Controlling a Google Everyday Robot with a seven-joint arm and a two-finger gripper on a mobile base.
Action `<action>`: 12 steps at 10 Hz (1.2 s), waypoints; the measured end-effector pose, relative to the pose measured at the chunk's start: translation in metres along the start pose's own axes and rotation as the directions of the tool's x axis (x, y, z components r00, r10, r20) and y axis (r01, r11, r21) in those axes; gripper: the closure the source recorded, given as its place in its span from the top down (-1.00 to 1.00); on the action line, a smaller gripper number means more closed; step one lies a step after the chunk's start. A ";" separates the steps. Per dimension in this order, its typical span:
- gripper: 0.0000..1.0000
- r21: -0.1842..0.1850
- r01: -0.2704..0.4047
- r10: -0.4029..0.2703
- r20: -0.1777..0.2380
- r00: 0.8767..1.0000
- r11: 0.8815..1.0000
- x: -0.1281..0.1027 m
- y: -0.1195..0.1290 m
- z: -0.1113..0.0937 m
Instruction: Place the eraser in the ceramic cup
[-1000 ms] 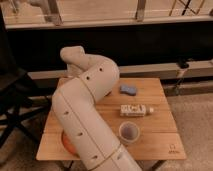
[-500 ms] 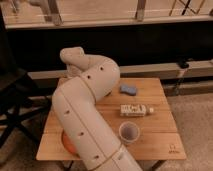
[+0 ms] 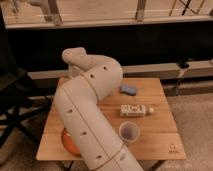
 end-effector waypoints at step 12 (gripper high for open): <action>0.60 -0.073 0.071 -0.075 -0.063 0.995 0.995 0.028 0.009 0.014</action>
